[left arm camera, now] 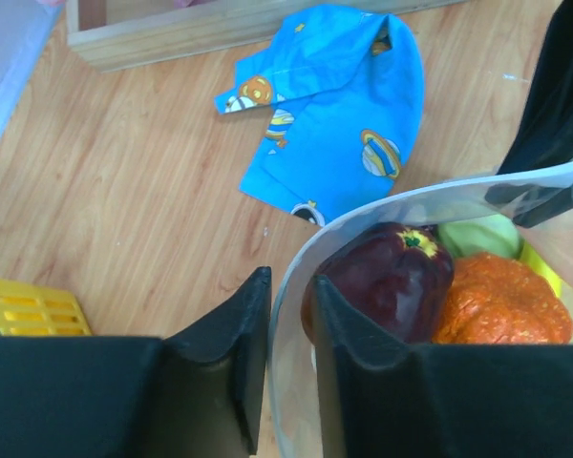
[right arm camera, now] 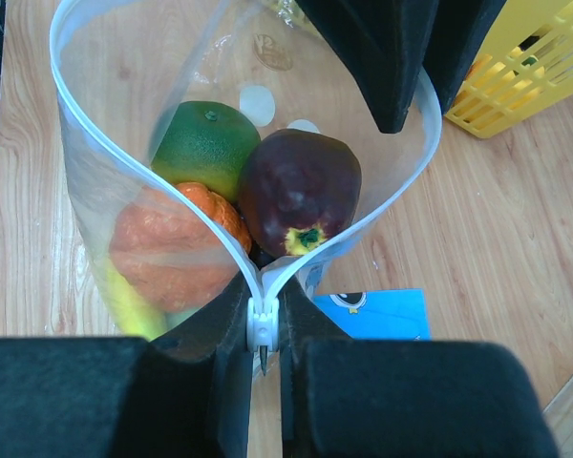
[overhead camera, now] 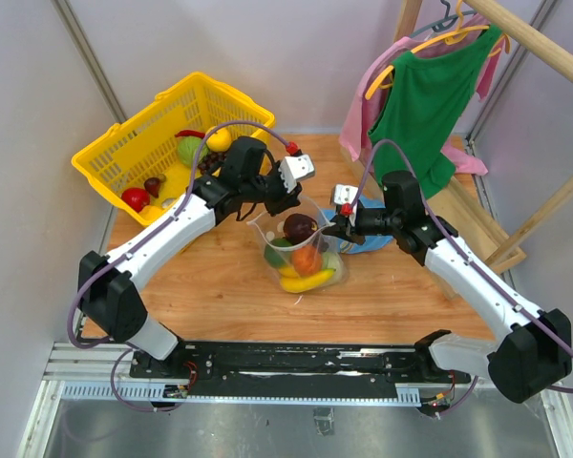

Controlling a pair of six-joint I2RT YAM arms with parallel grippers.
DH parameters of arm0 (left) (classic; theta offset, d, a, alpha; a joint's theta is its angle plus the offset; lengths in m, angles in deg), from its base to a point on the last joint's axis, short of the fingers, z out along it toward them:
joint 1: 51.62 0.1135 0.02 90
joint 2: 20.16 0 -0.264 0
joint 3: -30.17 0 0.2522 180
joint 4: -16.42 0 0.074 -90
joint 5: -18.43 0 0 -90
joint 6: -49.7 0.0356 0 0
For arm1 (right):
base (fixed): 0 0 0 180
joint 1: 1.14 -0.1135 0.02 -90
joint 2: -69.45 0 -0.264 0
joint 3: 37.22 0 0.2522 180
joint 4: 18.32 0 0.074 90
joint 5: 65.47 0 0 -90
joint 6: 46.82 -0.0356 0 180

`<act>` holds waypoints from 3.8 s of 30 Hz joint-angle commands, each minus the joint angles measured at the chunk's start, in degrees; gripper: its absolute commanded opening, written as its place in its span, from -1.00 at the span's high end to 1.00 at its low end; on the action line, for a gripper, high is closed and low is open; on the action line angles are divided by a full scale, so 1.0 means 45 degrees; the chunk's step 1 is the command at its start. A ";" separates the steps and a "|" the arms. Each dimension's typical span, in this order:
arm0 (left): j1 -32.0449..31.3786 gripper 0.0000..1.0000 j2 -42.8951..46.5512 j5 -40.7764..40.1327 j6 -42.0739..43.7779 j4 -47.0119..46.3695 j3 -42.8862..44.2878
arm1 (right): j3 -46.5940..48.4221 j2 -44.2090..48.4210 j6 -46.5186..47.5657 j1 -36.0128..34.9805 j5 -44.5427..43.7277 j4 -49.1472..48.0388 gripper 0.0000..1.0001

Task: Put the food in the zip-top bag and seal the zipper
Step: Zip the zipper food storage bag at the center of the board.

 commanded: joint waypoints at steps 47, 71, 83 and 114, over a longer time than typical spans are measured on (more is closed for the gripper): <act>0.0240 0.99 0.4575 -0.1066 -0.2535 -0.2158 -0.3972 | -0.0464 0.1144 -0.2141 0.0747 0.1741 -0.1435 0.99; -0.0709 -0.48 0.2535 0.1172 0.0046 -0.1114 -0.1500 | 0.0110 0.0878 -0.1291 0.0470 0.2239 -0.0643 0.99; -0.0845 -0.38 0.0911 0.3387 0.1917 -0.0491 -0.0278 | 0.0367 0.0781 -0.0853 0.0269 0.2228 -0.0215 0.99; -0.1283 0.99 0.2725 0.3046 -0.0194 -0.1965 -0.2086 | -0.0623 0.0932 -0.2314 0.0342 0.2044 -0.2291 0.35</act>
